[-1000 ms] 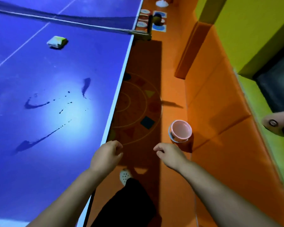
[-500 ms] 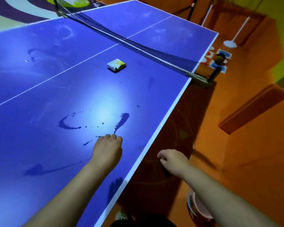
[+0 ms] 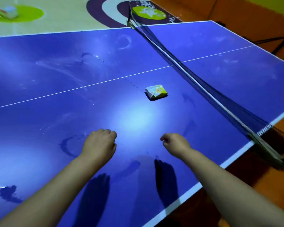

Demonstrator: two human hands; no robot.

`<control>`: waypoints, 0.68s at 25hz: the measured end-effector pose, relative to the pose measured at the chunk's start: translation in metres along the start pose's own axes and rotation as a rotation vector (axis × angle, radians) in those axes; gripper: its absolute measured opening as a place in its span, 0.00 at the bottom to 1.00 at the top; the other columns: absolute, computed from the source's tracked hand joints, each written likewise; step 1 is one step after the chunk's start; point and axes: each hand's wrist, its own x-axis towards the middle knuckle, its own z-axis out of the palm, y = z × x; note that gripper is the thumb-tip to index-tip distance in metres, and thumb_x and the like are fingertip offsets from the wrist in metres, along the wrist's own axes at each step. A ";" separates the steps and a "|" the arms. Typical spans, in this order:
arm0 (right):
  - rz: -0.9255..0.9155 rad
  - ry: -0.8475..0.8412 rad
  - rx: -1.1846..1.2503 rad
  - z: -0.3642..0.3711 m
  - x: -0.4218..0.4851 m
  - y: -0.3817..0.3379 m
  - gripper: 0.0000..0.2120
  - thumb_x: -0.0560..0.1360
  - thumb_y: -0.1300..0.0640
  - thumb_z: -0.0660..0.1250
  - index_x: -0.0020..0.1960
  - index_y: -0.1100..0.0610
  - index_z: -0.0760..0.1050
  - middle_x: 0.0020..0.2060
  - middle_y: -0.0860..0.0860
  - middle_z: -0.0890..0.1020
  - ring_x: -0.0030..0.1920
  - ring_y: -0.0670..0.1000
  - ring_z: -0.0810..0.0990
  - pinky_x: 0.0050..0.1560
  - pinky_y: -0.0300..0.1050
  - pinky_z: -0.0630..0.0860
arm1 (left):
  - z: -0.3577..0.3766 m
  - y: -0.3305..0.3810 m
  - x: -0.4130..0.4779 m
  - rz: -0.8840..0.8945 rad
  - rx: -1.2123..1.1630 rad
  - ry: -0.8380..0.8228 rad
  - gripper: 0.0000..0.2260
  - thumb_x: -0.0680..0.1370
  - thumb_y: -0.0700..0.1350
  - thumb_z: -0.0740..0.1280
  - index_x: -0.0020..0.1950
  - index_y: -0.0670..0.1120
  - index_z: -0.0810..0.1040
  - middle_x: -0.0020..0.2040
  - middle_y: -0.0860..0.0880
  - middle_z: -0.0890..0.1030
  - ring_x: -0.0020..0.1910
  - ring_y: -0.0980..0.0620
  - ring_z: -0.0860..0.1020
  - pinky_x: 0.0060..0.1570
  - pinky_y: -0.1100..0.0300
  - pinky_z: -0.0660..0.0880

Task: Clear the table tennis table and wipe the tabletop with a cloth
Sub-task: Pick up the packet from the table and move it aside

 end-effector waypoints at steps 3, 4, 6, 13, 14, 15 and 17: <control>-0.067 -0.015 -0.030 -0.027 0.096 0.019 0.16 0.78 0.59 0.58 0.62 0.49 0.77 0.61 0.51 0.79 0.59 0.56 0.76 0.49 0.43 0.71 | 0.009 0.024 0.067 -0.158 -0.082 -0.011 0.09 0.73 0.47 0.65 0.51 0.47 0.77 0.45 0.47 0.79 0.48 0.44 0.76 0.43 0.54 0.72; -0.079 -0.019 -0.032 -0.034 0.127 0.026 0.17 0.78 0.59 0.57 0.62 0.49 0.77 0.62 0.51 0.78 0.60 0.55 0.76 0.50 0.43 0.70 | 0.012 0.033 0.089 -0.180 -0.089 0.002 0.10 0.75 0.47 0.62 0.54 0.47 0.77 0.48 0.48 0.79 0.51 0.45 0.76 0.46 0.55 0.72; -0.078 0.018 -0.033 -0.048 0.187 0.035 0.18 0.78 0.61 0.56 0.64 0.50 0.75 0.63 0.50 0.77 0.62 0.55 0.74 0.50 0.43 0.70 | 0.016 0.044 0.130 -0.229 -0.100 -0.007 0.11 0.75 0.47 0.61 0.56 0.48 0.76 0.50 0.49 0.79 0.53 0.46 0.75 0.48 0.55 0.72; -0.120 0.254 -0.257 -0.058 0.323 0.045 0.18 0.76 0.66 0.58 0.63 0.56 0.74 0.58 0.55 0.76 0.59 0.58 0.70 0.54 0.48 0.66 | 0.027 0.049 0.199 -0.393 -0.142 0.009 0.13 0.77 0.47 0.60 0.60 0.49 0.75 0.54 0.50 0.79 0.57 0.48 0.73 0.51 0.57 0.70; -0.125 0.258 -0.277 -0.054 0.331 0.046 0.17 0.76 0.65 0.58 0.62 0.56 0.74 0.57 0.55 0.76 0.59 0.58 0.70 0.53 0.48 0.65 | 0.029 0.050 0.202 -0.408 -0.152 0.009 0.13 0.77 0.48 0.60 0.61 0.50 0.75 0.55 0.51 0.78 0.58 0.49 0.73 0.52 0.57 0.69; -0.128 0.262 -0.290 -0.050 0.337 0.048 0.15 0.77 0.65 0.58 0.61 0.56 0.75 0.57 0.56 0.76 0.58 0.58 0.70 0.52 0.48 0.65 | 0.032 0.049 0.204 -0.423 -0.167 0.009 0.13 0.77 0.48 0.60 0.61 0.51 0.75 0.55 0.52 0.78 0.58 0.49 0.73 0.52 0.58 0.69; -0.150 0.281 -0.294 -0.042 0.344 0.052 0.13 0.76 0.64 0.59 0.59 0.58 0.75 0.55 0.57 0.76 0.56 0.59 0.71 0.48 0.48 0.65 | 0.037 0.049 0.206 -0.456 -0.207 0.012 0.14 0.77 0.48 0.60 0.62 0.52 0.75 0.56 0.53 0.78 0.59 0.50 0.73 0.52 0.58 0.69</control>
